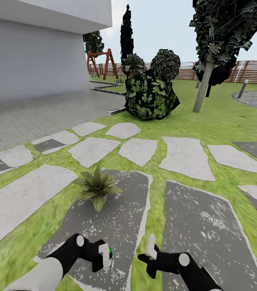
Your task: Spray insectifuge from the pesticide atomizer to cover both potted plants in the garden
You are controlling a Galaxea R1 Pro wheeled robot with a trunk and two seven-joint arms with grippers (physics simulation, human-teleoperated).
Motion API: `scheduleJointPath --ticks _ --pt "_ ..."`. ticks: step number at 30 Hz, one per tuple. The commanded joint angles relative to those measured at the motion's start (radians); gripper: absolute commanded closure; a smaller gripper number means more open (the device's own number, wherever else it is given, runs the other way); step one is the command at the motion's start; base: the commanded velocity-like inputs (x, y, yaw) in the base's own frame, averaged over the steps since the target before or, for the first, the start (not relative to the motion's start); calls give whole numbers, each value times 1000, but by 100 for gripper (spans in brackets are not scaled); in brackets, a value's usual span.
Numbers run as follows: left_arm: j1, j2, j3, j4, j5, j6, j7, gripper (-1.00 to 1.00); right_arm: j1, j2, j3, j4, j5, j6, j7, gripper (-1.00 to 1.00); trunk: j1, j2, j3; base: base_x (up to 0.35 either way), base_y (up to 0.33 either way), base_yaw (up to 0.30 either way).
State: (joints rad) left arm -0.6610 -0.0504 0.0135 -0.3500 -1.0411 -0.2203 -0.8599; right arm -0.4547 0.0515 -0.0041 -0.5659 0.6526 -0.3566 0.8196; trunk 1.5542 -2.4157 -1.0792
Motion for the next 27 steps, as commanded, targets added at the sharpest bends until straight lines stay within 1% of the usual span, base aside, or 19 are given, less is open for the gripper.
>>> scheduleJointPath --ticks 1,3,5,9,18,24,27 --pt "0 -5 -12 -1 -6 -3 -2 100 -1 7 0 -1 7 -4 1 100 0 0 -1 0 0 0" --pt "0 -16 -29 -1 -6 -2 -1 100 -1 17 2 -1 7 -4 1 100 0 0 -1 0 0 0" --pt "0 -21 -44 0 -6 -2 -1 100 -3 23 2 -2 7 -4 1 100 0 0 -1 0 0 0" --pt "0 -24 -51 17 -5 -3 -1 100 -5 41 3 -2 7 -4 1 100 0 0 -1 0 0 0" --pt "14 -43 -52 26 -2 -5 0 100 -7 48 3 -2 7 -4 1 100 0 0 -1 0 0 0" --pt "15 -67 -52 26 3 -6 4 100 -7 48 3 -2 7 -4 1 100 0 0 -1 0 0 0" --pt "15 -72 -51 26 5 -7 5 100 -7 48 3 -2 7 -4 1 100 0 0 -1 0 0 0"
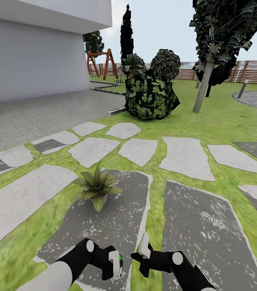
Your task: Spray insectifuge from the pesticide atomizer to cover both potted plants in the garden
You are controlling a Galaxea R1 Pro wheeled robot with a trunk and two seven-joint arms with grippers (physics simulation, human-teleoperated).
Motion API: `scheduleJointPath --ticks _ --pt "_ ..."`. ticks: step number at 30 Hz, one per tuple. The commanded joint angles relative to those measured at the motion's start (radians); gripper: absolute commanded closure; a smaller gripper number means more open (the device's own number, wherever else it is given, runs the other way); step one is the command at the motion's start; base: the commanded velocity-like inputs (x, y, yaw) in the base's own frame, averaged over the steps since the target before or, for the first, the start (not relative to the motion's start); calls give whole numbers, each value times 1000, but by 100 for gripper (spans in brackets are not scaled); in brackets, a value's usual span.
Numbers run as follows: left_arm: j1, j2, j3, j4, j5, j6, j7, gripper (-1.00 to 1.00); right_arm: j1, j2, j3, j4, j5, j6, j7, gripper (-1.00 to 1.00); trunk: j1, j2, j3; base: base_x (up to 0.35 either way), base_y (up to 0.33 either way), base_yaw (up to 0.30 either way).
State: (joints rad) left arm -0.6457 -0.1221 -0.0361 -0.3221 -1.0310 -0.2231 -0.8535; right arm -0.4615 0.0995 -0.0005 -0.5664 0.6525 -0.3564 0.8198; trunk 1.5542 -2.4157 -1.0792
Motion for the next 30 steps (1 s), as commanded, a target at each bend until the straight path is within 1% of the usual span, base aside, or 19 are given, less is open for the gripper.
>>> scheduleJointPath --ticks 1,10,16,19,26,30 --pt "0 -2 -1 -2 -5 -4 -1 100 0 0 -1 -1 7 -4 1 100 0 0 -1 0 0 0" --pt "0 -19 1 -2 -3 -5 -1 100 0 0 -1 -1 7 -4 1 100 0 0 -1 0 0 0" --pt "0 -22 1 -2 -2 -5 37 100 0 0 -1 -1 7 -4 1 100 0 0 -1 0 0 0" --pt "0 -23 1 -2 -1 -5 40 100 0 -1 -1 -1 7 -4 1 100 0 0 -1 0 0 0" --pt "0 -39 1 -2 -1 -5 41 100 0 0 -1 -1 7 -4 1 100 0 0 -1 0 0 0" --pt "0 -43 1 -2 -1 -6 41 100 0 0 -1 -1 7 -4 1 100 0 0 -1 0 0 0"
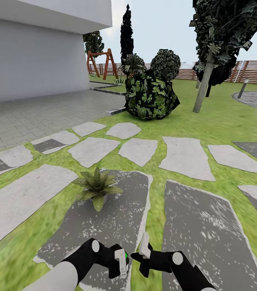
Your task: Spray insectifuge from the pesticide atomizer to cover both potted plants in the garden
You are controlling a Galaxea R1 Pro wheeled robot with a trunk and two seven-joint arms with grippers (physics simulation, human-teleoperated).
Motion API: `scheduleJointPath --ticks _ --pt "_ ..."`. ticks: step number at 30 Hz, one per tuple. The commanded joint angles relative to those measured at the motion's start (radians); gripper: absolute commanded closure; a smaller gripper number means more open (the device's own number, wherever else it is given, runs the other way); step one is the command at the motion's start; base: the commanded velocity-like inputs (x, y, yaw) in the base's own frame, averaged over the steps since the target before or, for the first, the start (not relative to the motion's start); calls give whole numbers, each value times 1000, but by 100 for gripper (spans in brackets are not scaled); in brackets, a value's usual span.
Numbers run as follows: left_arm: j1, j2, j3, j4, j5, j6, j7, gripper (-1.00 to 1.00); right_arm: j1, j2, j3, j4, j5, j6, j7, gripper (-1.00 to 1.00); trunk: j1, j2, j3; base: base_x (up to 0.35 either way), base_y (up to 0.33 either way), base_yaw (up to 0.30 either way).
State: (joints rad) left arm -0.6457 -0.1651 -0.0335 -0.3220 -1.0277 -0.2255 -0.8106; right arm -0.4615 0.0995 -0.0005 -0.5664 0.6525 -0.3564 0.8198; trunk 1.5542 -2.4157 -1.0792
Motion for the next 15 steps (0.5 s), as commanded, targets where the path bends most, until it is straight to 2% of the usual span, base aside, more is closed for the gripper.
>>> scheduleJointPath --ticks 1,15 --pt "0 0 -2 -2 -5 -4 -2 100 0 -1 -1 -1 7 -4 1 100 0 0 -1 0 0 0" --pt "0 -6 -2 -2 4 -5 -2 100 0 0 -1 -1 7 -4 1 100 0 0 -1 0 0 0"
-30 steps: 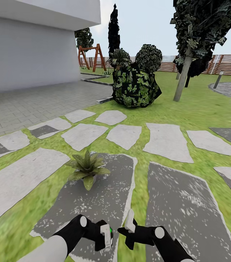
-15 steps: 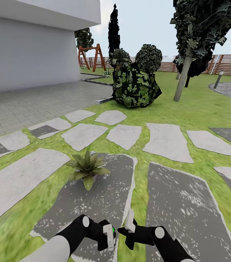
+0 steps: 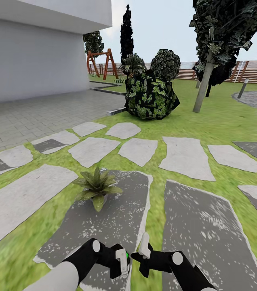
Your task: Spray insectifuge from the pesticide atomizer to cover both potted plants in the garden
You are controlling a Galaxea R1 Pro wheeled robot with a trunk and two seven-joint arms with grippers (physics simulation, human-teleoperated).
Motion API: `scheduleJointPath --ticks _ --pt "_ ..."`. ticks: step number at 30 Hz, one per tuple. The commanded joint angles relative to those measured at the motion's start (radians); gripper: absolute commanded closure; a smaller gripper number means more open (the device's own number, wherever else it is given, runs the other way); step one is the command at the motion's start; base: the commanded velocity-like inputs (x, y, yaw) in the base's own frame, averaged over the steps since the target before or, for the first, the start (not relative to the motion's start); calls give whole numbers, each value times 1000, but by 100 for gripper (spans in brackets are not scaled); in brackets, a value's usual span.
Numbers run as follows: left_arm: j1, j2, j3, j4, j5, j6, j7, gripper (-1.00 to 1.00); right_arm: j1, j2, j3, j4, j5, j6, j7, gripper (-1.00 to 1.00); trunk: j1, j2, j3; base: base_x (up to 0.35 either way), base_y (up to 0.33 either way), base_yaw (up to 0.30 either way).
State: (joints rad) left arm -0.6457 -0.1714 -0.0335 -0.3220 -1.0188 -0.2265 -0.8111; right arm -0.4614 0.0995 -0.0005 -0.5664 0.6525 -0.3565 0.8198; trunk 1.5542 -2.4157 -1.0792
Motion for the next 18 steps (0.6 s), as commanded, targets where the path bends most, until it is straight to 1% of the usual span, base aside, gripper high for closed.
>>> scheduleJointPath --ticks 1,16,18 --pt "0 0 -2 -2 -5 -4 -2 100 0 0 -1 -1 7 -4 1 100 0 0 -1 0 0 0" --pt "0 -2 -3 -2 -2 -5 -2 100 0 -1 -1 -1 7 -4 1 100 0 0 -1 0 0 0" --pt "0 -2 -2 -2 -1 -21 -2 100 0 -1 -1 -1 7 -4 1 100 0 0 -1 0 0 0"
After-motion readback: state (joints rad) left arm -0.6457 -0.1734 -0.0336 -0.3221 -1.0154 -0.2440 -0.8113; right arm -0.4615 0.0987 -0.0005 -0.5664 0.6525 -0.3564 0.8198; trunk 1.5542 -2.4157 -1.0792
